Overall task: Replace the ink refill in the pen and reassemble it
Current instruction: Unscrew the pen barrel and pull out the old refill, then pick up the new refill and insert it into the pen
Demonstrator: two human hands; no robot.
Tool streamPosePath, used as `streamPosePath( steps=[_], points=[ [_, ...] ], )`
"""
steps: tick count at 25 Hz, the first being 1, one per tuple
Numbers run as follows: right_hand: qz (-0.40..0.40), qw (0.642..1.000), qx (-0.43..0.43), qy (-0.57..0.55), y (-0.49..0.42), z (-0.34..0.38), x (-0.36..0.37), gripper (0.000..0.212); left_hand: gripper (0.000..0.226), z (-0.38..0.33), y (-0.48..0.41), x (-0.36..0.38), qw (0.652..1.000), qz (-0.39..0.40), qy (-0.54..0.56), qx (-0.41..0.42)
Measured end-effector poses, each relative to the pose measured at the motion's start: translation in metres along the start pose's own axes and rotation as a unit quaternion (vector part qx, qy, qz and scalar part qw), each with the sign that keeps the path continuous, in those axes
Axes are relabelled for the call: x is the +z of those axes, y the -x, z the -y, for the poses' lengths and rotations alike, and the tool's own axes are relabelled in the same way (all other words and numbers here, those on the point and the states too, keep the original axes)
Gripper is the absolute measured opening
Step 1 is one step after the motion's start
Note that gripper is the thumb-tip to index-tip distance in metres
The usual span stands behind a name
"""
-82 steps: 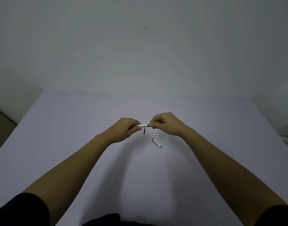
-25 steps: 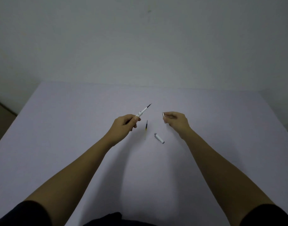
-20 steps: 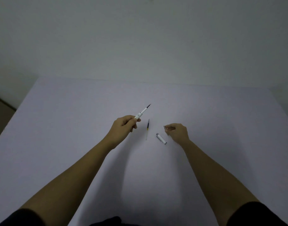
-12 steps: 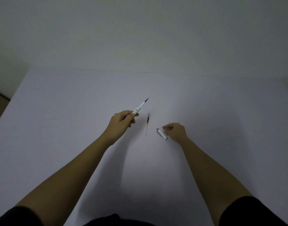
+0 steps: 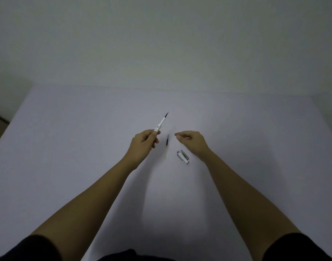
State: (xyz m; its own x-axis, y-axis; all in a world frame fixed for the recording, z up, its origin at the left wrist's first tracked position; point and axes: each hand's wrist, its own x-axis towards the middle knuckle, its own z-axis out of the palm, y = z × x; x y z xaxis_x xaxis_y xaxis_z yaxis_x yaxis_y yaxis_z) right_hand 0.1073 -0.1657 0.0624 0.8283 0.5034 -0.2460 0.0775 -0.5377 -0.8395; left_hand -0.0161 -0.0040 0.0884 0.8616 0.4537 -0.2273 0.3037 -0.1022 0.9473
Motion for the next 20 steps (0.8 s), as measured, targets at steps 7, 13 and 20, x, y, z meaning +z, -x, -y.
streamPosePath(
  steps=[7,13,20],
  points=[
    [0.046,0.988,-0.039,-0.140,-0.004,0.054,0.003,0.023,0.025,0.003,0.012,0.015,0.998,0.005,-0.049,0.039],
    [-0.035,0.968,0.005,-0.249,-0.021,0.064,0.000,0.020,0.027,0.031,0.022,-0.004,0.991,0.024,-0.133,0.024],
    [-0.072,0.993,0.063,-0.062,-0.028,0.016,0.034,0.018,0.046,0.030,-0.004,-0.025,0.984,-0.084,-0.158,0.009]
  ],
)
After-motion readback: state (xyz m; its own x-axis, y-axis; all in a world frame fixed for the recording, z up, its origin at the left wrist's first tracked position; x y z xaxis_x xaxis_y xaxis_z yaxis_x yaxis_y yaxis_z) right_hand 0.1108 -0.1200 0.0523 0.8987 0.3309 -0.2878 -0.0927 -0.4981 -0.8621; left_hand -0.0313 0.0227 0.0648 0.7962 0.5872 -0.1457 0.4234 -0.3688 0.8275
